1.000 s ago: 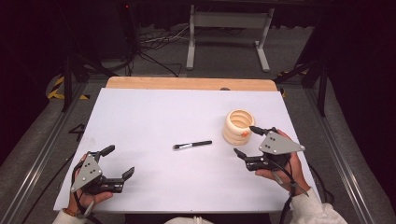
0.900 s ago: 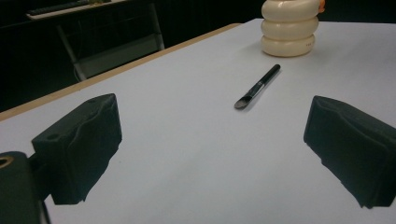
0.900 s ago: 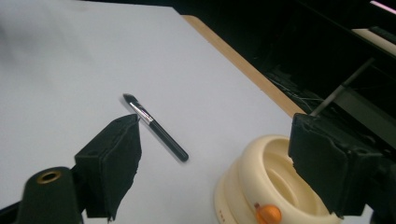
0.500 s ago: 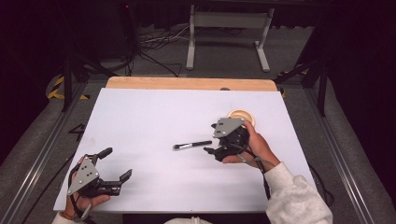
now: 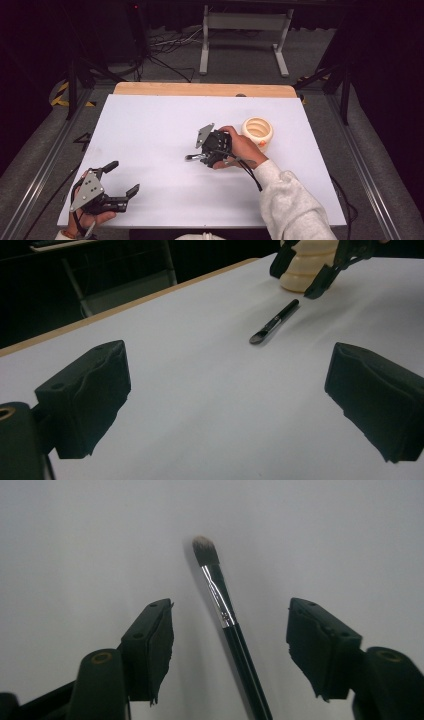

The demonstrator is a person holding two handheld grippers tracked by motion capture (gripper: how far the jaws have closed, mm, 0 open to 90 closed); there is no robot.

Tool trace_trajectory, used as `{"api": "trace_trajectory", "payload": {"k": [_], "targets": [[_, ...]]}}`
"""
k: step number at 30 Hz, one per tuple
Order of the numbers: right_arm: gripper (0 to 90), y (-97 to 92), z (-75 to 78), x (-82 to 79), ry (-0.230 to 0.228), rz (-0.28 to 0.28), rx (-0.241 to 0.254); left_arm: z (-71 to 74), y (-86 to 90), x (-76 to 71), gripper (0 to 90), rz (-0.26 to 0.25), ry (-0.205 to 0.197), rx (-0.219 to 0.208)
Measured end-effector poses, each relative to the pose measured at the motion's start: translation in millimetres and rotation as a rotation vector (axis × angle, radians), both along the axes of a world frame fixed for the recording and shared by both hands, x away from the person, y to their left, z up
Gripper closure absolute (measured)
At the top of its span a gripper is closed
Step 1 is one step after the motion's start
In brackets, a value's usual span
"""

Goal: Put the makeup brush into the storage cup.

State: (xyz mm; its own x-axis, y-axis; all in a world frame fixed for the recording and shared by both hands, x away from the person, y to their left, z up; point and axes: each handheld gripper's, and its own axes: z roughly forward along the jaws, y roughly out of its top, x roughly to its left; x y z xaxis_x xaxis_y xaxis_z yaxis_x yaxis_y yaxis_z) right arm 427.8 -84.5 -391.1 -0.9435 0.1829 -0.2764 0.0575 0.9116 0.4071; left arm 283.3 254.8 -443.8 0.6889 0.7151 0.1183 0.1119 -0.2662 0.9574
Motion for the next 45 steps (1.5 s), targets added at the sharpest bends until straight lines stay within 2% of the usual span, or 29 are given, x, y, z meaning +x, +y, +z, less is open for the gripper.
{"api": "trace_trajectory", "payload": {"k": [1, 7, 13, 14, 16, 19, 20, 21, 23, 25, 28, 31, 33, 35, 40, 41, 42, 43, 44, 45], "targets": [[38.1, 3.1, -3.3, 2.7, -0.006, 0.006, -0.022, 0.0, 0.1, 0.1, 5.3, -0.002, 0.000, 0.002], [43.6, 17.4, -20.1, 18.1, 0.038, 0.007, -0.102, -0.3, 0.5, 0.5, 5.4, -0.011, 0.001, 0.003], [50.1, 25.3, -33.8, 27.9, 0.091, 0.022, -0.149, -1.2, -0.7, 0.7, 5.5, -0.020, 0.008, -0.004], [51.2, 25.3, -33.8, 29.2, 0.097, 0.021, -0.140, -1.4, -0.8, 0.9, 5.5, -0.022, 0.008, -0.006], [54.9, 24.3, -33.7, 32.1, 0.125, 0.018, -0.135, -1.4, -0.7, 1.2, 5.5, -0.026, 0.008, -0.004], [67.7, 21.0, -34.1, 37.1, 0.226, 0.002, -0.111, -1.7, -1.2, 1.3, 5.6, -0.029, 0.012, -0.004], [67.7, 21.0, -34.1, 37.1, 0.226, 0.002, -0.111, -1.7, -1.2, 1.3, 5.7, -0.029, 0.012, -0.004], [69.4, 21.6, -33.7, 38.9, 0.256, -0.012, -0.116, -2.0, -1.5, 1.4, 5.7, -0.030, 0.015, -0.003], [70.3, 22.9, -33.5, 39.2, 0.260, -0.013, -0.125, -2.1, -1.5, 1.6, 5.7, -0.031, 0.016, -0.001], [75.1, 27.5, -32.5, 38.5, 0.260, -0.002, -0.163, -2.4, -1.8, 1.8, 5.8, -0.032, 0.018, 0.000], [78.4, 35.0, -31.8, 34.2, 0.235, 0.030, -0.221, -2.9, -2.0, 2.0, 5.9, -0.035, 0.021, -0.001], [78.9, 38.0, -31.5, 30.0, 0.201, 0.062, -0.246, -2.6, -1.1, 1.8, 5.9, -0.035, 0.023, 0.003], [79.2, 36.4, -31.6, 27.4, 0.182, 0.065, -0.239, -2.6, -0.6, 2.1, 6.0, -0.034, 0.022, 0.003], [79.5, 31.8, -32.2, 25.3, 0.169, 0.061, -0.203, -2.8, -1.0, 2.2, 6.0, -0.034, 0.021, -0.001], [79.9, 25.5, -30.3, 20.5, 0.125, 0.040, -0.149, -2.8, -2.3, 2.8, 6.1, -0.030, 0.029, 0.001], [80.0, 24.4, -28.5, 19.6, 0.115, 0.031, -0.130, -2.8, -2.1, 2.8, 6.1, -0.031, 0.034, 0.002], [80.0, 22.1, -24.9, 18.6, 0.105, 0.018, -0.089, -2.7, -2.0, 3.1, 6.1, -0.030, 0.032, 0.002], [80.0, 20.7, -22.3, 18.3, 0.097, 0.017, -0.077, -2.9, -2.0, 3.3, 6.2, -0.028, 0.031, -0.002], [80.1, 18.0, -17.7, 17.8, 0.072, -0.006, -0.038, -2.9, -1.9, 3.3, 6.2, -0.028, 0.031, -0.002], [80.1, 15.3, -14.1, 17.8, 0.068, -0.023, 0.005, -2.9, -1.7, 3.3, 6.2, -0.029, 0.028, -0.001]]}}
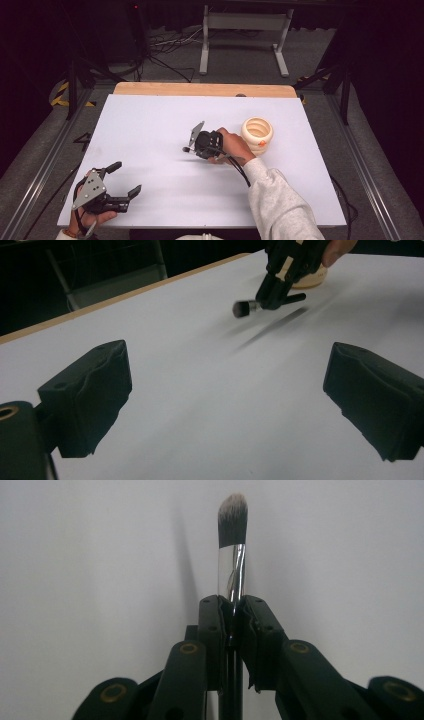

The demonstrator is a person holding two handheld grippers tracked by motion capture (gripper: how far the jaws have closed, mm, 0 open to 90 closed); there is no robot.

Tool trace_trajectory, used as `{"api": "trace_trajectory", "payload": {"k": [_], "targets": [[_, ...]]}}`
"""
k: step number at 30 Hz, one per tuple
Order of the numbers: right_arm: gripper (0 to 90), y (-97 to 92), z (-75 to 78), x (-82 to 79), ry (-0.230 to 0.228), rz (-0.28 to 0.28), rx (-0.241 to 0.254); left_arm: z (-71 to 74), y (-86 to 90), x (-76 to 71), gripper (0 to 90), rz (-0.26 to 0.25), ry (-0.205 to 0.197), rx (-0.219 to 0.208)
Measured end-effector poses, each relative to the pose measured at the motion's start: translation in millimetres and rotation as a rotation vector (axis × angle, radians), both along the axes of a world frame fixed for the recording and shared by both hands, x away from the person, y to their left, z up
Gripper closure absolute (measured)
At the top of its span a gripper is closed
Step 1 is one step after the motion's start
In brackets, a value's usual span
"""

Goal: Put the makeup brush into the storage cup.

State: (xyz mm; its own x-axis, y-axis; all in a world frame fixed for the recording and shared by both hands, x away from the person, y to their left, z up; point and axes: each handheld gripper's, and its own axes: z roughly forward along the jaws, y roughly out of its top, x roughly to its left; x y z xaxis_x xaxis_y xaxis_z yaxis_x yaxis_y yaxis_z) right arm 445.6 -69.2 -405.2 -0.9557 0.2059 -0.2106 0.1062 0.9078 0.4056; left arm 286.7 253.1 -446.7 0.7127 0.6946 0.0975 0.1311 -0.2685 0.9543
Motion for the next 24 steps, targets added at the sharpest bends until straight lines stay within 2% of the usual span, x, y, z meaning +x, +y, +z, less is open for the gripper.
{"api": "trace_trajectory", "payload": {"k": [1, 5, 10, 14, 20, 24], "targets": [[80.1, -3.1, 3.7, -0.4, 0.004, 0.005, 0.026, 0.0, 0.1, -0.2, 6.2, 0.001, 0.000, 0.000], [80.2, -10.8, 13.0, -2.5, -0.060, -0.045, 0.125, 0.0, 0.7, 0.0, 6.2, 0.002, 0.000, -0.004], [80.2, -18.6, 21.8, -5.2, -0.070, -0.077, 0.209, 0.3, 0.5, -0.1, 6.2, 0.003, -0.002, -0.004], [80.2, -25.2, 31.8, -8.6, -0.113, -0.109, 0.282, 0.0, 0.6, 0.1, 6.2, 0.006, -0.002, -0.015], [80.2, -36.0, 45.8, -13.0, -0.164, -0.134, 0.373, -0.2, 0.5, 0.6, 6.2, 0.004, -0.002, -0.011], [80.2, -43.9, 54.4, -15.1, -0.197, -0.154, 0.414, -0.1, 0.6, 0.8, 6.2, 0.006, 0.000, -0.012]]}}
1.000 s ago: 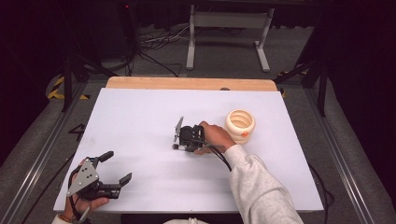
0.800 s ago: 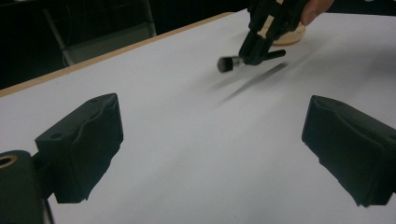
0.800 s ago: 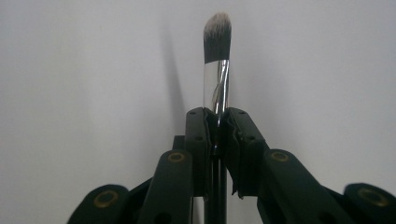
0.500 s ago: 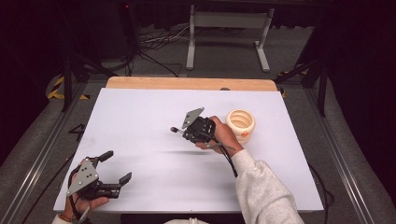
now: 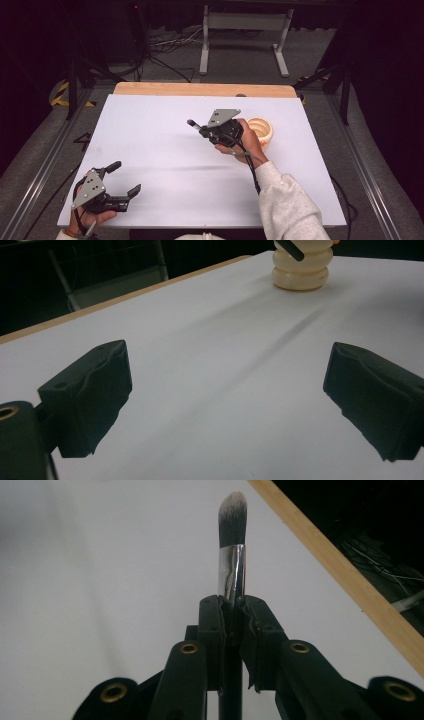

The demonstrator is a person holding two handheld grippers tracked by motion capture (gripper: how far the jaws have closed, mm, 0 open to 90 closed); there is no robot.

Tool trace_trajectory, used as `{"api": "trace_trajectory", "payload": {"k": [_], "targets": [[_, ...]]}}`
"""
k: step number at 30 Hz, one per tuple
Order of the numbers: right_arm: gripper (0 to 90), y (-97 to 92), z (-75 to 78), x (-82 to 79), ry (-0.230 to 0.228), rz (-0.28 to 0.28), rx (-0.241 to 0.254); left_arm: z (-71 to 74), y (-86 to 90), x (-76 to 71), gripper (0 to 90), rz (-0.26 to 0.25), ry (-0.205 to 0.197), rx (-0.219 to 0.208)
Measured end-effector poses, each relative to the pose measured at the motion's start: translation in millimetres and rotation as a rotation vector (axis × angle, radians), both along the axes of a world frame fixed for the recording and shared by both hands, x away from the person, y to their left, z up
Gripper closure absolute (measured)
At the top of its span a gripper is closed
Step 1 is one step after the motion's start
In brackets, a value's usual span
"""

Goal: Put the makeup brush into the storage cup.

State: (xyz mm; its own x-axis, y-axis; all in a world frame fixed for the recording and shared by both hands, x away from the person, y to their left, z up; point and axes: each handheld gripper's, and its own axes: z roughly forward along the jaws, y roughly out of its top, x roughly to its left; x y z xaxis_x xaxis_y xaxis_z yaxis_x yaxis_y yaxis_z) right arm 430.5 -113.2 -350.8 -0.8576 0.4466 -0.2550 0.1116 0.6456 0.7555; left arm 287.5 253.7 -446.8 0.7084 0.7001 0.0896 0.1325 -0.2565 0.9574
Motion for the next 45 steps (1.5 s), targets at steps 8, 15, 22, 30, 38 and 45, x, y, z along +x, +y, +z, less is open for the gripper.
{"api": "trace_trajectory", "payload": {"k": [8, 15, 22, 30, 38, 45], "targets": [[80.2, -13.3, 14.3, -1.6, -0.048, -0.038, 0.068, -0.2, 0.5, 0.6, 6.2, 0.000, 0.006, -0.005], [80.2, -21.8, 22.1, -2.2, -0.074, -0.058, 0.106, 0.2, 1.2, 0.3, 6.2, -0.001, 0.005, -0.007], [80.2, -34.7, 35.7, -2.9, -0.106, -0.085, 0.158, 0.3, 1.7, 0.3, 6.2, -0.001, 0.005, -0.014], [80.2, -54.2, 44.3, -2.1, -0.129, -0.129, 0.211, 0.5, 1.8, 0.1, 6.2, 0.000, 0.007, -0.018], [80.2, -71.8, 45.6, -1.9, -0.144, -0.166, 0.266, 0.4, 2.2, 0.3, 6.2, -0.001, 0.005, -0.016], [80.2, -92.6, 44.2, -1.5, -0.156, -0.210, 0.301, 0.3, 1.8, 0.1, 6.2, -0.002, 0.006, -0.018]]}}
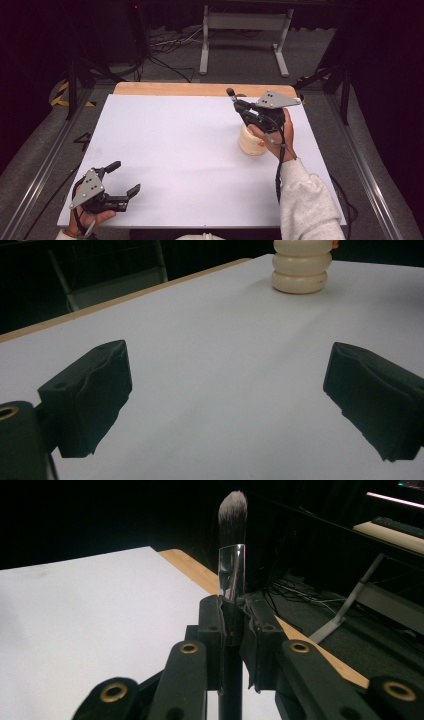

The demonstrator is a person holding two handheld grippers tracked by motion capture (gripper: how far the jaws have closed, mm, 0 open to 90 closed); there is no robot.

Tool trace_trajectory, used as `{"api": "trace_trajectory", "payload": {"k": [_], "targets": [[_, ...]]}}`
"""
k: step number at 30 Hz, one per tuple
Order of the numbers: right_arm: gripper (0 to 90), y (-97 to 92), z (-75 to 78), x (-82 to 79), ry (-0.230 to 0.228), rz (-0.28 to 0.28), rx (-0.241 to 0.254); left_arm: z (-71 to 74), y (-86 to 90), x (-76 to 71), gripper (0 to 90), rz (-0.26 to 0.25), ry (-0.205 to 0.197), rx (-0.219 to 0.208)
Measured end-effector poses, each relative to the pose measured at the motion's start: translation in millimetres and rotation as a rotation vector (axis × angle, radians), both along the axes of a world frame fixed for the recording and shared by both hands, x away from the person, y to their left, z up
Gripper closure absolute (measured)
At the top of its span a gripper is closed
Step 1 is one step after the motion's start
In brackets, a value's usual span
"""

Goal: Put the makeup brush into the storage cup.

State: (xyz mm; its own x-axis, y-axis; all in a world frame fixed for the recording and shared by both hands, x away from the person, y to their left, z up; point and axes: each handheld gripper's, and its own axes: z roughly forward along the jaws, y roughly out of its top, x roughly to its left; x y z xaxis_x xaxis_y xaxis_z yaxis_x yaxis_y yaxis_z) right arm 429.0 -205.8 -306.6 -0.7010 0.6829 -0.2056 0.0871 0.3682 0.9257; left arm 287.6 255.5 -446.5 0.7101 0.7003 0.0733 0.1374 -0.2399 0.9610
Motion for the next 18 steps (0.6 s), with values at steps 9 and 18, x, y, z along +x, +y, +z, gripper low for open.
{"api": "trace_trajectory", "payload": {"k": [9, 18], "targets": [[80.2, -22.6, -3.6, 0.5, -0.011, -0.044, 0.041, 0.0, 0.0, -0.2, 5.9, 0.001, -0.004, -0.002], [80.2, -40.7, -9.3, 2.7, -0.010, -0.078, 0.090, -0.1, 0.2, -0.1, 5.6, 0.000, -0.004, -0.005]]}}
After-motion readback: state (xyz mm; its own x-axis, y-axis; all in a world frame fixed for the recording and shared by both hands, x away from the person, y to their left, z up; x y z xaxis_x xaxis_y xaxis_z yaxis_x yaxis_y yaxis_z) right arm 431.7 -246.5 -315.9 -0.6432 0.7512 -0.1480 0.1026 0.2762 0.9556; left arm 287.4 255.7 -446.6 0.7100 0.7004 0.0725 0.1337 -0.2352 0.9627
